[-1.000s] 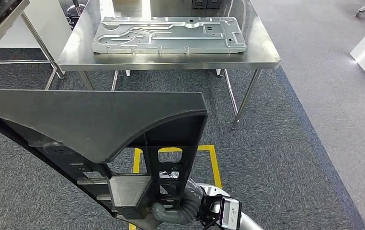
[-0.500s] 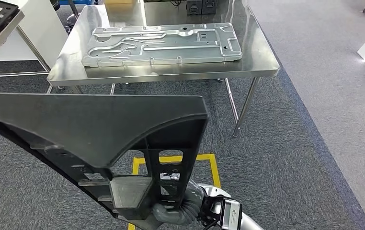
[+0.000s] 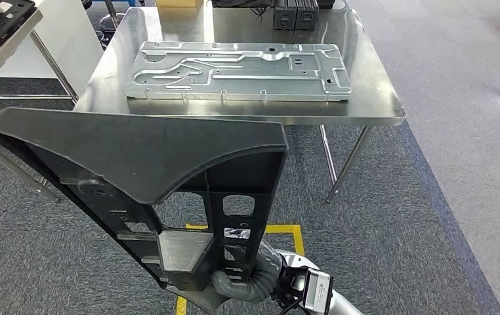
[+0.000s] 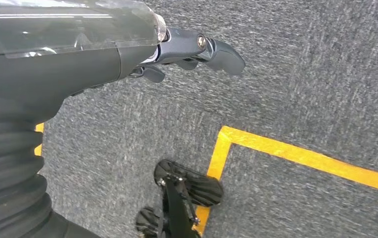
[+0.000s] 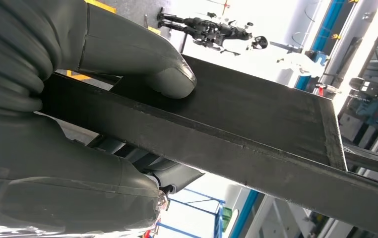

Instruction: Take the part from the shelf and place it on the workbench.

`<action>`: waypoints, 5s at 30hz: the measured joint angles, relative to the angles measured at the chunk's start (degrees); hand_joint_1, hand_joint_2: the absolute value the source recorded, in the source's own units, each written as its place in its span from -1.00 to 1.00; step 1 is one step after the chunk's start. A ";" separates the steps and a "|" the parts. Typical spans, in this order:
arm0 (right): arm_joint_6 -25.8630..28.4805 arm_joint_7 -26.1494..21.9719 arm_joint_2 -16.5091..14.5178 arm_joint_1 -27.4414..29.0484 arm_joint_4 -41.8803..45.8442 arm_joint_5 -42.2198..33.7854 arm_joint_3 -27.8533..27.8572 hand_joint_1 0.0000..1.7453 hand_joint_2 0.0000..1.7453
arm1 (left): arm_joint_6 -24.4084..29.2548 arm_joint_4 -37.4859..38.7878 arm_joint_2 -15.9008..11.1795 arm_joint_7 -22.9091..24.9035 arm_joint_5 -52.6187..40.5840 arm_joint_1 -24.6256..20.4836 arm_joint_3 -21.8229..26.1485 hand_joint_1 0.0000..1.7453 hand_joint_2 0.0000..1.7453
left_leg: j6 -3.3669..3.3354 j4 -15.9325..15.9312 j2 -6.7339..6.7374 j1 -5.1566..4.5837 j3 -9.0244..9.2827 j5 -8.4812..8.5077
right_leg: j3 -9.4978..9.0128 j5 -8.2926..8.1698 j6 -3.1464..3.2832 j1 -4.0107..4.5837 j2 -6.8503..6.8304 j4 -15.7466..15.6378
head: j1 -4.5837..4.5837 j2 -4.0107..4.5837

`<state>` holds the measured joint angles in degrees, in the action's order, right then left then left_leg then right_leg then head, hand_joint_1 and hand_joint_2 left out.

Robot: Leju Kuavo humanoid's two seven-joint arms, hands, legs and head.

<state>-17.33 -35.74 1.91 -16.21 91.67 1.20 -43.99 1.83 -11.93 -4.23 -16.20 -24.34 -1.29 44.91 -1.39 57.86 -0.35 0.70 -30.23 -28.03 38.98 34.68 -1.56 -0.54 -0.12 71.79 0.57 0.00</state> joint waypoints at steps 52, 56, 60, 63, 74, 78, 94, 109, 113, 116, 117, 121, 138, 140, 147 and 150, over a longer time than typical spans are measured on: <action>-1.79 0.00 0.21 -0.05 -0.24 -1.14 1.36 0.92 1.00 | 0.34 -0.04 0.09 -0.49 -0.52 0.68 2.63 -1.00 1.00 | 1.29 1.25 -0.10 -0.72 -7.51 5.61 | -13.51 -2.22 2.43 0.98 0.71 -13.63 | 0.04 0.00; 1.39 0.00 0.07 -0.43 -0.26 0.58 1.35 0.92 1.00 | 0.25 -0.04 0.11 -0.79 -0.81 0.28 2.68 -1.00 1.00 | 0.20 -0.10 -0.22 -0.38 -4.31 4.60 | -8.99 -2.95 1.30 0.76 0.58 -4.31 | 0.04 0.00; 8.29 0.00 0.43 -0.19 -0.73 4.61 1.66 0.92 1.00 | 0.61 -0.04 0.30 -1.09 -0.32 0.37 3.42 -1.00 1.00 | 0.05 -0.32 -0.37 -0.38 -1.84 2.34 | -1.24 3.16 0.46 0.27 0.48 1.71 | 0.04 0.00; 15.80 0.23 1.57 -0.90 -1.13 10.10 3.81 0.92 1.00 | 0.75 -0.03 0.59 -1.47 -0.21 0.61 3.92 -1.00 1.00 | 0.39 -0.27 -0.66 -0.39 0.50 0.38 | -1.10 -4.03 0.55 0.17 0.43 -6.51 | 0.03 0.00; 37.68 18.99 2.58 -20.28 -16.38 55.28 10.57 0.92 1.00 | 0.13 -0.02 0.93 -2.37 -2.76 -0.32 5.28 -1.00 1.00 | 3.56 15.23 -0.10 -0.14 -7.28 -7.10 | -3.38 -10.54 3.89 0.36 0.47 -13.52 | 0.04 0.00; 37.00 23.76 0.96 -26.61 -26.79 64.81 9.41 0.92 1.00 | -0.09 -0.02 0.95 -2.45 -3.45 -0.30 5.47 -1.00 1.00 | 3.51 7.93 0.05 0.00 -6.91 0.40 | -4.51 -9.60 3.66 0.37 0.48 -13.37 | 0.04 0.00; 31.16 27.10 -4.62 -34.60 -60.50 71.29 5.31 -1.00 -1.00 | -1.23 -0.03 0.99 -5.32 -6.93 -1.27 5.53 -1.00 1.00 | 0.79 -0.07 -0.62 -0.15 -3.65 3.20 | -0.64 -9.20 1.58 0.37 0.17 -8.14 | 0.02 0.00; 41.77 23.05 -6.56 -34.82 -66.76 67.48 6.07 -1.00 -1.00 | 0.77 -0.04 1.43 -6.97 -6.91 -0.95 6.66 -1.00 -1.00 | 4.01 6.28 0.11 0.53 -5.88 0.68 | -4.38 -10.41 3.19 0.20 0.15 -14.14 | 0.04 0.00; 44.60 13.85 -7.02 -33.65 -63.08 58.35 9.04 -1.00 -1.00 | 0.77 -0.04 1.49 -7.00 -7.40 -0.99 7.00 -1.00 -1.00 | 2.55 -0.13 0.01 0.13 -3.01 2.80 | -4.13 -10.40 2.07 0.57 0.30 -13.83 | 0.03 0.00; 41.65 6.87 -6.84 -30.23 -54.96 47.58 12.20 -1.00 -1.00 | 0.48 -0.04 1.55 -7.10 -7.97 -0.92 7.45 -1.00 -1.00 | 1.32 -0.52 -0.01 0.36 -2.91 3.21 | -3.45 -8.91 1.16 0.42 0.26 -12.08 | 0.02 0.00; 40.22 4.94 -6.60 -28.71 -51.36 43.46 13.25 -1.00 -1.00 | 0.31 -0.04 1.56 -7.13 -8.13 -0.94 7.67 -1.00 -1.00 | 0.98 -0.67 0.01 0.43 -2.89 3.33 | -2.35 -7.27 0.94 0.36 0.25 -9.53 | 0.02 0.00; 35.87 0.73 -4.55 -21.77 -35.88 28.45 16.36 -1.00 -1.00 | -0.22 -0.04 1.56 -7.13 -8.67 -0.88 8.33 -1.00 -1.00 | 0.49 -0.66 -0.11 0.25 -2.91 3.28 | 3.33 -2.11 0.64 0.22 0.23 2.94 | 0.02 0.00; 47.79 0.02 5.89 13.36 9.40 22.52 47.12 -1.00 -1.00 | -2.23 -0.04 2.68 -8.15 -7.19 0.48 13.99 -1.00 -1.00 | 3.42 13.03 0.09 0.18 -6.71 -4.80 | -5.58 -9.69 3.20 0.31 -0.80 -14.56 | 0.03 0.00; 47.80 0.02 6.17 17.18 11.62 22.52 50.90 -1.00 -1.00 | -2.37 -0.04 2.77 -8.25 -7.36 0.49 14.43 -1.00 -1.00 | 3.02 5.13 0.04 0.15 -2.16 -1.43 | -5.49 -9.69 2.96 0.39 -0.61 -14.35 | 0.04 0.00; 44.99 0.02 5.06 27.96 14.07 28.94 59.02 -1.00 -1.00 | -3.17 -0.04 3.03 -8.97 -8.58 0.02 15.71 -1.00 -1.00 | 0.21 -1.56 0.13 -0.03 0.07 1.69 | -4.31 -7.68 0.63 0.23 -0.21 -11.95 | 0.02 0.00; 43.69 0.02 3.36 30.68 13.43 31.30 61.64 -1.00 -1.00 | -3.36 -0.04 3.25 -9.21 -9.18 0.02 16.24 -1.00 -1.00 | -0.33 -1.62 0.24 -0.16 -1.58 3.08 | -1.22 -0.24 0.17 -0.04 0.01 -2.28 | 0.02 0.00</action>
<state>26.35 -35.71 5.26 14.47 105.10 32.49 17.65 -1.52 -11.98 -0.98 -25.41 -33.51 -1.27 61.15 -1.72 56.24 -0.11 0.54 -31.81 -24.95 37.76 34.44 -1.39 -0.58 -0.11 69.51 0.59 0.00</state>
